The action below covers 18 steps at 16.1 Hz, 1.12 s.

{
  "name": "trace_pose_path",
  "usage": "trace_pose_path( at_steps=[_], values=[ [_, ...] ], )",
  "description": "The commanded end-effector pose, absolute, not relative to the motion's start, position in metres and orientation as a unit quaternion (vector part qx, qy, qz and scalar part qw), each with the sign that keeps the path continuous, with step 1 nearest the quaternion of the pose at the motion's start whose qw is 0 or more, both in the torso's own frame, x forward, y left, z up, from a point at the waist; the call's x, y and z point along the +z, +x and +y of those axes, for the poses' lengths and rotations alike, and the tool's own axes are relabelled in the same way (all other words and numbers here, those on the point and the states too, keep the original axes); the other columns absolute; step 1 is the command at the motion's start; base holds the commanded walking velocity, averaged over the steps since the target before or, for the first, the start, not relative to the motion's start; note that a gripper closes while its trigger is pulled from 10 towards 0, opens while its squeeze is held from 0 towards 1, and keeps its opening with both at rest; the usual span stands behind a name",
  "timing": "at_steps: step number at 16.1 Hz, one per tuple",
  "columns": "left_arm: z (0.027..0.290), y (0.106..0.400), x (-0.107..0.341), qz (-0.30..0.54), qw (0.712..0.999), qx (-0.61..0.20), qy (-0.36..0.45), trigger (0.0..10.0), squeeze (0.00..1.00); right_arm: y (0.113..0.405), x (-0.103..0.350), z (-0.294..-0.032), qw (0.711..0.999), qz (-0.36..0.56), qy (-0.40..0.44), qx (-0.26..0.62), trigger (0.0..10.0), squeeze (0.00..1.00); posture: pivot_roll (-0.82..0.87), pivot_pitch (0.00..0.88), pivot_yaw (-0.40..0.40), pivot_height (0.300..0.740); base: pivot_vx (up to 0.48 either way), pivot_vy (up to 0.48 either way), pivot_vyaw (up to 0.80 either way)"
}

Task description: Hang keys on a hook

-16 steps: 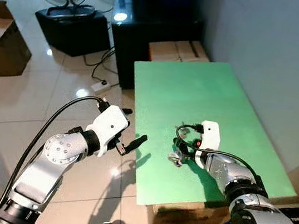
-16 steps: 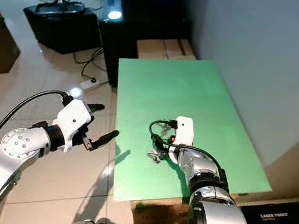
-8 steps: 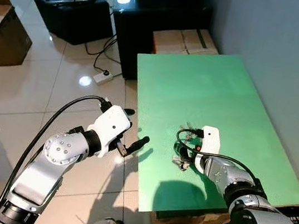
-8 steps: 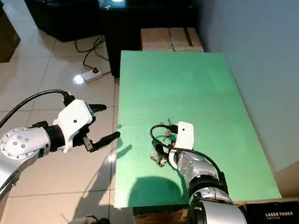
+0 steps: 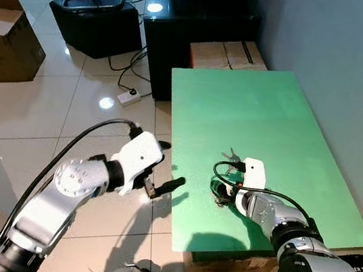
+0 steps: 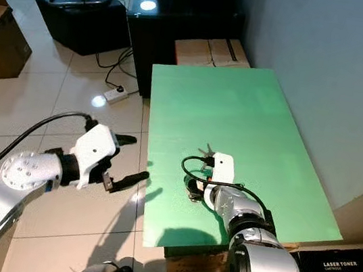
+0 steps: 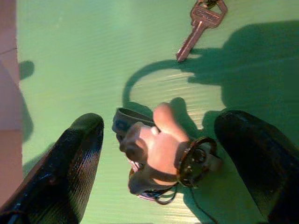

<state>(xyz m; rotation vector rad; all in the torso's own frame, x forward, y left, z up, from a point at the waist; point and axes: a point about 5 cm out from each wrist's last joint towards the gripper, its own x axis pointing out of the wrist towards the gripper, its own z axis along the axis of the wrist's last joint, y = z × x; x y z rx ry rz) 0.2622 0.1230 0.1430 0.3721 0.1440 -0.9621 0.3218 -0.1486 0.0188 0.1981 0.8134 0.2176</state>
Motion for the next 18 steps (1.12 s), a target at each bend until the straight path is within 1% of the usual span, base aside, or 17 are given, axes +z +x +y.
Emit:
trace_pose_path(
  at_steps=[1,2,3,4,5,6,7,18],
  values=[
    [0.1216,0.2611,0.1446,0.073,0.861,-0.474,0.170,10.0,0.00,0.3210,0.0179,-0.1506,0.905,0.404,0.089,0.098,10.0,0.00,0.00,0.119,0.093,0.740,0.000,0.000,0.00],
    [0.1219,0.2608,0.1449,0.075,0.860,-0.476,0.169,10.0,0.00,0.3202,0.0171,-0.1517,0.904,0.407,0.088,0.096,9.9,0.00,-0.01,0.120,0.094,0.740,0.000,0.000,0.00],
    [0.1227,0.2606,0.1451,0.078,0.858,-0.479,0.169,10.0,0.00,0.3197,0.0165,-0.1531,0.904,0.408,0.087,0.094,8.2,0.00,-0.01,0.120,0.096,0.740,0.000,0.000,0.00],
    [0.1233,0.2609,0.1451,0.079,0.857,-0.480,0.171,10.0,0.00,0.3198,0.0167,-0.1542,0.904,0.408,0.089,0.091,4.8,0.00,-0.01,0.117,0.097,0.740,0.000,0.000,0.00],
    [0.1237,0.2618,0.1450,0.080,0.856,-0.481,0.173,10.0,0.00,0.3201,0.0171,-0.1547,0.904,0.408,0.090,0.090,3.6,0.00,-0.01,0.117,0.097,0.740,0.000,0.000,0.00],
    [0.1236,0.2626,0.1449,0.079,0.856,-0.481,0.174,10.0,0.00,0.3203,0.0173,-0.1549,0.904,0.408,0.090,0.090,1.4,0.00,-0.01,0.118,0.096,0.740,0.000,0.000,0.00],
    [0.1233,0.2629,0.1448,0.079,0.855,-0.482,0.174,10.0,0.00,0.3202,0.0173,-0.1549,0.904,0.408,0.091,0.091,0.0,0.00,-0.01,0.116,0.098,0.740,0.000,0.000,0.00],
    [0.1260,0.2641,0.1479,0.079,0.854,-0.482,0.181,10.0,0.00,0.3160,0.0132,-0.1486,0.898,0.415,0.095,0.114,0.0,0.00,0.00,0.113,0.107,0.740,0.000,0.000,0.00]
  ],
)
